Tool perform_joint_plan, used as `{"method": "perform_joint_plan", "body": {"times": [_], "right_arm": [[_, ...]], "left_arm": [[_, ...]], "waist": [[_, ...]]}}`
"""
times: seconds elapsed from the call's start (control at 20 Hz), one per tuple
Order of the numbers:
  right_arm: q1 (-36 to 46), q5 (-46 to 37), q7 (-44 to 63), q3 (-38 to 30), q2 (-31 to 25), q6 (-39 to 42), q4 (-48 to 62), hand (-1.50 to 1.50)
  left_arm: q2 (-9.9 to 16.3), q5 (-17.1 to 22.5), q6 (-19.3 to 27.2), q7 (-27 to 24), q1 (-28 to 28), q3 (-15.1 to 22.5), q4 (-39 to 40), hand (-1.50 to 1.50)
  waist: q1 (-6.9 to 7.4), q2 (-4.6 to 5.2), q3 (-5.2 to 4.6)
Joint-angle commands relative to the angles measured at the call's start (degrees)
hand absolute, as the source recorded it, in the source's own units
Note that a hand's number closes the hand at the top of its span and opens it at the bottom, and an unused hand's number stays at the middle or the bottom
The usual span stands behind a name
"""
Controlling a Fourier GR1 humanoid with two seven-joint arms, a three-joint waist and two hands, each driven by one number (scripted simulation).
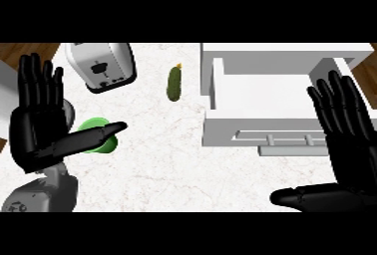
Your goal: Pick up the cup, place it into the drawer and close the drawer
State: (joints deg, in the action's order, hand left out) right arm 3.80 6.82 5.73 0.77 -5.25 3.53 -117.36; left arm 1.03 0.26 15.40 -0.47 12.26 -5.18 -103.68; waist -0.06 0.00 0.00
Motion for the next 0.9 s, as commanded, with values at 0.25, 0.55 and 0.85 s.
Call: {"method": "perform_joint_plan", "body": {"times": [0.25,0.55,0.85], "right_arm": [[1.2,-2.8,0.5,1.4,1.6,-0.8,-0.3,-1.50],[2.0,-1.8,-1.2,-0.9,1.3,0.1,2.4,-1.50],[-0.8,-0.1,0.0,-2.0,0.3,1.6,-1.3,-1.50]], "left_arm": [[1.1,1.1,1.0,0.8,-0.5,0.2,0.9,-1.50],[0.2,-0.3,4.2,0.5,-0.5,0.1,2.9,-1.50],[-0.4,0.9,2.8,-3.2,-9.1,0.5,3.0,-1.50]], "waist": [[0.09,-0.03,0.00],[0.10,-0.02,0.01],[0.11,-0.05,0.01]]}}
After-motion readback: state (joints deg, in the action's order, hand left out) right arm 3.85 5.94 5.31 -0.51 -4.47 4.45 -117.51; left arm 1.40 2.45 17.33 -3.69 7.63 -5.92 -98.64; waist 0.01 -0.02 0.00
